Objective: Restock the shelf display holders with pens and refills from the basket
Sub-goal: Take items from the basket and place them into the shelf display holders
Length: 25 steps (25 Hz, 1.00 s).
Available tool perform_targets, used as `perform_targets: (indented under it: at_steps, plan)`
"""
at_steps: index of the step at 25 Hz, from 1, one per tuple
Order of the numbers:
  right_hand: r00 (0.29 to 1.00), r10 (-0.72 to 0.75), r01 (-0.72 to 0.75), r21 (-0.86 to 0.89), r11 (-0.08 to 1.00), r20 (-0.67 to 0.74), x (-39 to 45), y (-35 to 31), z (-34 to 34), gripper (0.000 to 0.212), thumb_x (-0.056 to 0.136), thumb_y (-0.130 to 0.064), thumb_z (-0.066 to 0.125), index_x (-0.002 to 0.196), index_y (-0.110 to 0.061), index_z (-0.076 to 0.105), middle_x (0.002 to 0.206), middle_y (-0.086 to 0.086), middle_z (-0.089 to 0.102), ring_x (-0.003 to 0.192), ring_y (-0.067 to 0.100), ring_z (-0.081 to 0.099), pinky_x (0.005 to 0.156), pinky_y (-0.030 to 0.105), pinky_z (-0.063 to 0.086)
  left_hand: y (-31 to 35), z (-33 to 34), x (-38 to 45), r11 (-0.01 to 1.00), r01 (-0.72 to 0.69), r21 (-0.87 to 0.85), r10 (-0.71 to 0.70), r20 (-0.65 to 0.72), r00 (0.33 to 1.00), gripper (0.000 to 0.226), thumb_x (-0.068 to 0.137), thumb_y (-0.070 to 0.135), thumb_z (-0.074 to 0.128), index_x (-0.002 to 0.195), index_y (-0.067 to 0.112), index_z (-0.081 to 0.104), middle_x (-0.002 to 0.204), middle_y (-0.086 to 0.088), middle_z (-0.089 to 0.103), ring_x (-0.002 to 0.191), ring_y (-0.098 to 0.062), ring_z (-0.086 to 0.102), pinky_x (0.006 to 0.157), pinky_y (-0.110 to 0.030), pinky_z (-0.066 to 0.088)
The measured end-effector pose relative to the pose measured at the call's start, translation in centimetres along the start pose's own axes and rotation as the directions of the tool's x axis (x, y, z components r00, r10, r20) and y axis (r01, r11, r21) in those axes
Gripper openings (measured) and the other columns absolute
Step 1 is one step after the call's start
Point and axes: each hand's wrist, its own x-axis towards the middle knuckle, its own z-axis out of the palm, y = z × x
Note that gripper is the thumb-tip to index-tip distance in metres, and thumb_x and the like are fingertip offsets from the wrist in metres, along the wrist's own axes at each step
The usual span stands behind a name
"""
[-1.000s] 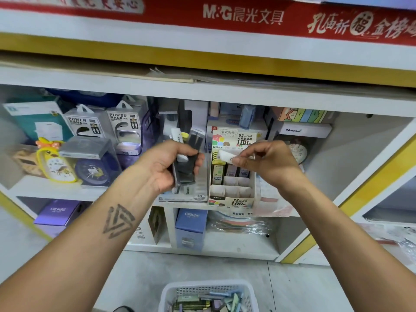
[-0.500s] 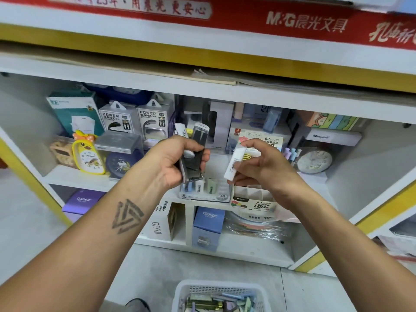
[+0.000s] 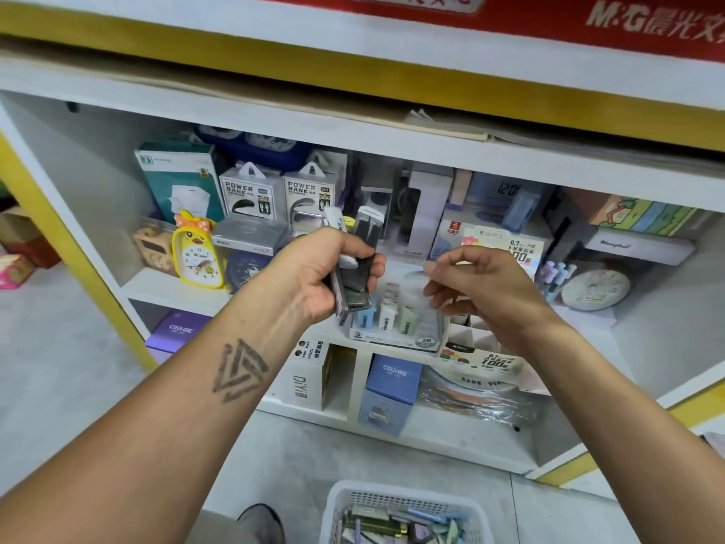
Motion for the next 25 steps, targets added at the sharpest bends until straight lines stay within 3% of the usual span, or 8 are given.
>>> perform_targets:
  at_steps: [2,6,9,12,15,19,25]
  plan:
    - [0.996,-0.066,0.056,-0.161,0.985,-0.057,0.7,0.3,0.4,0.007,0.090,-0.008,0.071,0.096,-0.007,0.066,0.075,0.013,0.075,0.057,0.021,0.066,0.053,0.032,0.053,0.1,-0.5,0.0,1.000,0.002,-0.004,-0.002,-0.006,1.000,0.011,0.088,-0.005,0.052,0.097,-0.005,0.059,0.076,-0.015,0.066,0.058,-0.020,0.062,0.053,-0.025,0.052]
    - [0.984,-0.127,0.094,-0.239,0.966,-0.124,2.0,1.2,0.6,0.017,0.089,0.001,0.070,0.099,-0.010,0.063,0.077,0.011,0.075,0.065,0.026,0.075,0.071,0.040,0.062,0.2,-1.2,0.1,1.000,0.000,-0.010,0.000,-0.017,1.000,0.013,0.088,-0.005,0.052,0.100,-0.004,0.057,0.074,-0.016,0.066,0.054,-0.021,0.062,0.052,-0.025,0.053]
    - [0.954,-0.243,0.194,-0.258,0.947,-0.178,2.8,1.8,1.0,0.018,0.090,0.002,0.068,0.096,-0.014,0.073,0.084,0.014,0.073,0.071,0.019,0.075,0.077,0.031,0.062,0.1,-1.5,0.1,1.000,0.002,-0.015,-0.002,-0.032,0.999,0.015,0.087,-0.006,0.053,0.102,-0.003,0.057,0.075,-0.016,0.066,0.056,-0.021,0.063,0.051,-0.025,0.053]
    - [0.881,-0.438,0.264,-0.581,0.770,-0.179,3.6,2.6,1.7,0.025,0.094,-0.002,0.061,0.113,-0.015,0.070,0.086,0.000,0.070,0.079,0.014,0.069,0.079,0.027,0.058,0.1,-1.9,0.1,1.000,0.013,-0.011,-0.013,-0.034,0.999,0.012,0.088,-0.005,0.052,0.099,-0.003,0.057,0.073,-0.016,0.066,0.056,-0.020,0.063,0.050,-0.024,0.052]
    - [0.853,-0.517,0.296,-0.751,0.590,-0.070,4.2,3.3,2.7,0.017,0.094,-0.005,0.062,0.111,-0.010,0.063,0.089,0.006,0.069,0.083,0.026,0.066,0.077,0.041,0.057,-0.2,-2.1,0.0,1.000,0.026,0.015,-0.026,-0.028,0.999,0.014,0.089,-0.006,0.052,0.102,-0.002,0.057,0.072,-0.015,0.067,0.055,-0.019,0.063,0.051,-0.025,0.052]
    - [0.869,-0.494,0.342,-0.769,0.540,0.040,4.9,4.0,3.9,0.015,0.094,-0.005,0.063,0.108,-0.006,0.068,0.093,0.011,0.073,0.085,0.022,0.069,0.079,0.033,0.058,-0.3,-2.6,0.3,0.999,0.044,0.014,-0.044,-0.032,0.999,0.020,0.089,-0.005,0.053,0.108,-0.003,0.056,0.072,-0.015,0.067,0.055,-0.019,0.064,0.049,-0.025,0.053]
    - [0.867,-0.495,0.356,-0.771,0.527,0.062,5.3,3.5,3.6,0.010,0.093,-0.001,0.063,0.097,-0.006,0.071,0.077,0.005,0.070,0.069,0.013,0.066,0.067,0.029,0.058,-0.1,-3.2,0.1,0.999,0.037,0.009,-0.037,-0.026,0.999,0.022,0.088,-0.007,0.054,0.109,-0.003,0.057,0.073,-0.016,0.068,0.055,-0.020,0.065,0.049,-0.026,0.054]
